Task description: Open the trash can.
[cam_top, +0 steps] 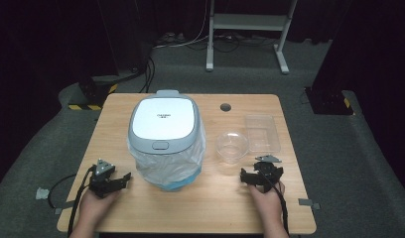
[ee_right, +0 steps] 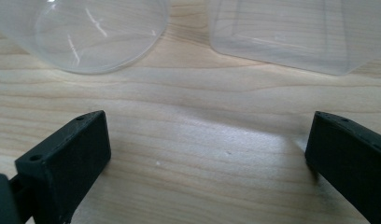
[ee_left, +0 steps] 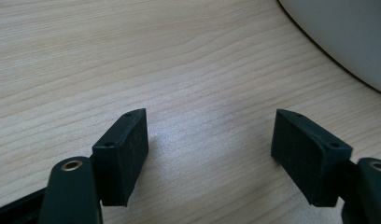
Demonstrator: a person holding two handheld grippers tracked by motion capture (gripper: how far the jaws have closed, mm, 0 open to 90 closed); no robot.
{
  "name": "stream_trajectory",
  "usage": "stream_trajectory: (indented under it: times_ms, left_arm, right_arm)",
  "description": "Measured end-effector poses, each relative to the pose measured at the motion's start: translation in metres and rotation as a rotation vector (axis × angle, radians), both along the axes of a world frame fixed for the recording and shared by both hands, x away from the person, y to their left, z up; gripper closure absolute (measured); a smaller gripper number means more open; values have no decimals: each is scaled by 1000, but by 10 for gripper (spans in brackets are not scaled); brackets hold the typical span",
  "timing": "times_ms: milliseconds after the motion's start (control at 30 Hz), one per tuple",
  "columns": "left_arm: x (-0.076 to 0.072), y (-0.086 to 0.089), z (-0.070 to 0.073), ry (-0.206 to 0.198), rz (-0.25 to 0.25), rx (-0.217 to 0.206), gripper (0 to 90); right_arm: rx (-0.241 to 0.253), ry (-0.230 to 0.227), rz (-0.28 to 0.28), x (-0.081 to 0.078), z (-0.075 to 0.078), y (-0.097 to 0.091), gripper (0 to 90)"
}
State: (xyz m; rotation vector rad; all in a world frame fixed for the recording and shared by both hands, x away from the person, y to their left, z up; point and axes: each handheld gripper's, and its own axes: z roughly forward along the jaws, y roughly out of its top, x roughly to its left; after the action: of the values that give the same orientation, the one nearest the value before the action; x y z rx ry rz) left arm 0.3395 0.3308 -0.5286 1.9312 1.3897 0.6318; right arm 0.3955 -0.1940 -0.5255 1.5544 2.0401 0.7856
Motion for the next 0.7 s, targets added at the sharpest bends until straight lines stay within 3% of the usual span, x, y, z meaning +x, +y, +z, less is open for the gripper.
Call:
stream_trajectory:
  times_ms: [167, 300, 633, 700]
  left_arm:
    - [0, 0, 0, -1, 0, 0, 278]
    - [0, 0, 0, 1, -3, -1, 279]
    - [-2, 1, 0, -1, -9, -3, 307]
    - [-4, 0, 1, -16, -11, 8, 316]
  right_arm:
    - [0, 12, 25, -4, 1, 9, 1]
    - [-2, 5, 103, -11, 0, 23, 0]
    - [2, -3, 112, -12, -1, 23, 0]
    - [2, -3, 112, -12, -1, 23, 0]
